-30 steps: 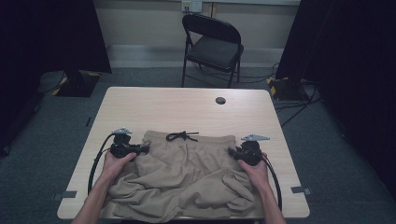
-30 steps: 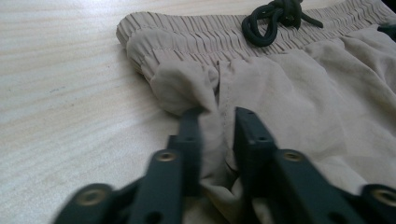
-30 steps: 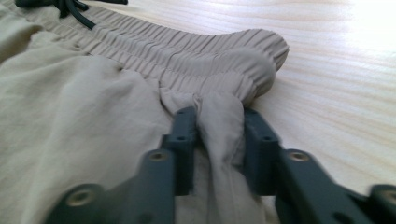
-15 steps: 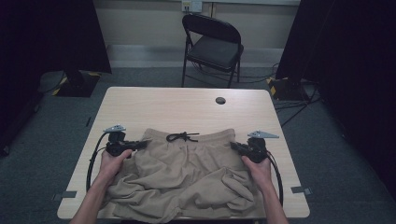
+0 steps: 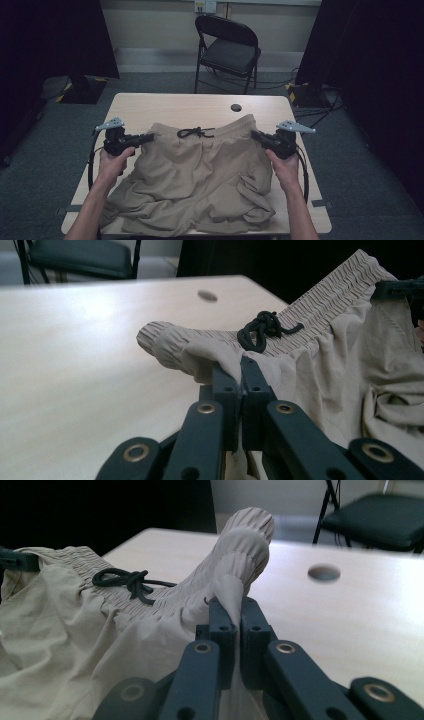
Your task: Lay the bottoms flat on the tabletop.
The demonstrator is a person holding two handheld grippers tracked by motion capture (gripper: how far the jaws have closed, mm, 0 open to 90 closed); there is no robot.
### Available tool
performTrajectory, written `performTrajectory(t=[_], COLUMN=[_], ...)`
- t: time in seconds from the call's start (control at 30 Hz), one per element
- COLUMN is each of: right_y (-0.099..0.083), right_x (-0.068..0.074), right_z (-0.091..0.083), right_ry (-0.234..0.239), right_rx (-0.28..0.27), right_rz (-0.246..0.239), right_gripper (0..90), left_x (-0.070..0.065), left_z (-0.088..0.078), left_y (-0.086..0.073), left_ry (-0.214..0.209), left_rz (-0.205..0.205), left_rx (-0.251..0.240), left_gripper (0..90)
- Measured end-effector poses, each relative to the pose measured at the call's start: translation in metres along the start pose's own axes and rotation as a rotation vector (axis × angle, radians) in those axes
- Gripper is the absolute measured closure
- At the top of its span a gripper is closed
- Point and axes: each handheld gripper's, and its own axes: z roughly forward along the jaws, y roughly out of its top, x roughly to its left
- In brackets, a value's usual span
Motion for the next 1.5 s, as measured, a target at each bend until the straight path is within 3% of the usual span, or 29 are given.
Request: performTrajectory(t=[0.1, 0.13, 0.27, 0.3, 0.33, 0.37, 0.5, 0.57, 0.8, 0.9, 1.0, 1.07, 1.13, 1.17, 1.2, 1.27, 1.3, 1.33, 1.43, 1.5], right_y=[0.026, 0.026, 0.05, 0.062, 0.062, 0.073, 0.095, 0.105, 0.135, 0.16, 0.175, 0.177, 0.176, 0.169, 0.169, 0.158, 0.153, 0.143, 0.131, 0.128], right_x=[0.006, 0.006, 0.011, 0.014, 0.014, 0.017, 0.021, 0.022, 0.023, 0.026, 0.023, 0.021, 0.015, 0.006, 0.006, -0.002, -0.007, -0.016, -0.021, -0.021], right_z=[-0.008, -0.008, -0.013, -0.015, -0.015, -0.017, -0.021, -0.022, -0.02, -0.012, -0.002, 0.004, 0.019, 0.037, 0.037, 0.054, 0.06, 0.065, 0.068, 0.069], right_ry=[0.0, 0.0, -0.002, -0.006, -0.006, -0.002, 0.003, 0.0, -0.006, -0.008, -0.017, -0.02, -0.042, -0.089, -0.089, -0.174, -0.193, -0.213, -0.189, -0.179], right_rx=[-0.052, -0.052, -0.101, -0.119, -0.119, -0.141, -0.179, -0.19, -0.223, -0.237, -0.225, -0.218, -0.177, -0.118, -0.118, -0.038, -0.011, 0.001, 0.018, 0.021], right_rz=[-0.029, -0.029, -0.055, -0.062, -0.062, -0.07, -0.095, -0.1, -0.104, -0.122, -0.123, -0.118, -0.107, -0.094, -0.094, -0.083, -0.083, -0.051, -0.034, -0.031], right_gripper=[87.4, 87.4, 87.4, 87.4, 87.4, 87.4, 87.5, 87.5, 87.5, 87.5, 87.4, 87.4, 86.7, 76.9, 76.9, 57.9, 56.6, 50.8, 50.0, 49.8], left_x=[-0.003, -0.003, -0.007, -0.011, -0.011, -0.014, -0.018, -0.014, -0.01, -0.004, 0.004, 0.017, 0.03, 0.037, 0.041, 0.047, 0.05, 0.051, 0.046, 0.045], left_z=[-0.01, -0.01, -0.018, -0.024, -0.024, -0.029, -0.038, -0.044, -0.05, -0.051, -0.048, -0.041, -0.028, -0.022, -0.015, -0.006, -0.003, -0.001, 0.006, 0.006], left_y=[0.025, 0.025, 0.048, 0.061, 0.061, 0.073, 0.091, 0.104, 0.127, 0.143, 0.146, 0.145, 0.139, 0.136, 0.133, 0.128, 0.125, 0.122, 0.113, 0.111], left_ry=[-0.002, -0.002, 0.011, 0.013, 0.013, 0.014, 0.025, 0.04, 0.053, 0.083, 0.096, 0.104, 0.134, 0.15, 0.158, 0.214, 0.2, 0.2, 0.184, 0.177], left_rz=[0.022, 0.022, 0.052, 0.076, 0.076, 0.086, 0.115, 0.112, 0.124, 0.129, 0.123, 0.096, 0.069, 0.049, 0.039, 0.02, 0.007, 0.005, 0.038, 0.036], left_rx=[-0.053, -0.053, -0.083, -0.095, -0.095, -0.122, -0.148, -0.167, -0.206, -0.215, -0.217, -0.203, -0.166, -0.141, -0.126, -0.106, -0.109, -0.097, -0.064, -0.063], left_gripper=[88.6, 88.7, 88.7, 88.7, 88.7, 88.8, 88.8, 88.8, 88.9, 89.0, 88.9, 88.9, 87.6, 79.5, 79.5, 60.4, 58.0, 54.9, 56.0, 56.8])
